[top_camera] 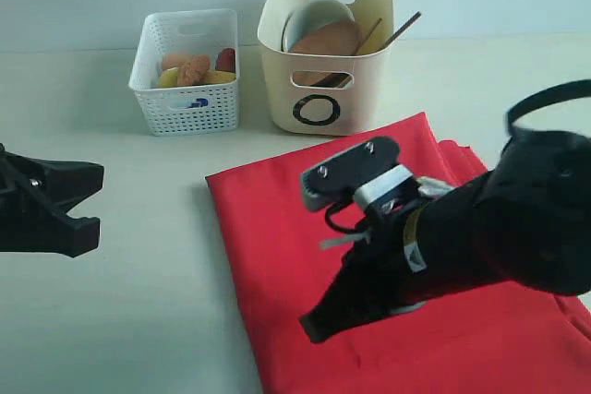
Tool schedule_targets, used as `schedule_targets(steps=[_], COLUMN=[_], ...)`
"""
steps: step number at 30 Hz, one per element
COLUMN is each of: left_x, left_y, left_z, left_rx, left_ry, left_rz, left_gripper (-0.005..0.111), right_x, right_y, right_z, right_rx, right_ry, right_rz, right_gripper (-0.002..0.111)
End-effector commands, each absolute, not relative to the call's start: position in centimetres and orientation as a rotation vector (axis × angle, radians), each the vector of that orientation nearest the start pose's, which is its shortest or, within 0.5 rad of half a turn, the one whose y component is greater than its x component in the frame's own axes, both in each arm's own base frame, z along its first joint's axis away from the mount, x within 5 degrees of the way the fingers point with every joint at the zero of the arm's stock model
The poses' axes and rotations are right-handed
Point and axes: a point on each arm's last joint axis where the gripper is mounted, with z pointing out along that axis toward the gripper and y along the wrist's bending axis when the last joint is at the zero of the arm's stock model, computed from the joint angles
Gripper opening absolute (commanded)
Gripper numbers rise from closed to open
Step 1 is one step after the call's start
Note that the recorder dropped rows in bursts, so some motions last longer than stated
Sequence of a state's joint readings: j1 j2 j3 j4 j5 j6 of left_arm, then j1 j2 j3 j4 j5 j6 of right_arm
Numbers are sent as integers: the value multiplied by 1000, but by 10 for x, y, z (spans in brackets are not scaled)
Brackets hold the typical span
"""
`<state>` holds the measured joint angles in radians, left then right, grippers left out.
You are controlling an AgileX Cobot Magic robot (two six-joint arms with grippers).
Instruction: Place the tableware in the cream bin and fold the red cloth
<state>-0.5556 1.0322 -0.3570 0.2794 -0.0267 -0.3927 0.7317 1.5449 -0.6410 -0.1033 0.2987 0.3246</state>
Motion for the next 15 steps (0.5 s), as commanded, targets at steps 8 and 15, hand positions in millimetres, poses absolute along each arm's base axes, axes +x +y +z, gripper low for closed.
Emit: schedule_targets(steps=[8,15], left_x=[154,154], left_y=[-98,-98], left_z=[213,213], left_rx=[471,471], left_ry=[2099,2099], left_rz=[-417,-417], left_gripper=[0,0], right_x=[207,217], right_y=[99,33], right_z=[97,92], right_rx=[-598,-125], right_ry=[2943,2939], right_rz=[-126,-377], right_gripper=[0,0])
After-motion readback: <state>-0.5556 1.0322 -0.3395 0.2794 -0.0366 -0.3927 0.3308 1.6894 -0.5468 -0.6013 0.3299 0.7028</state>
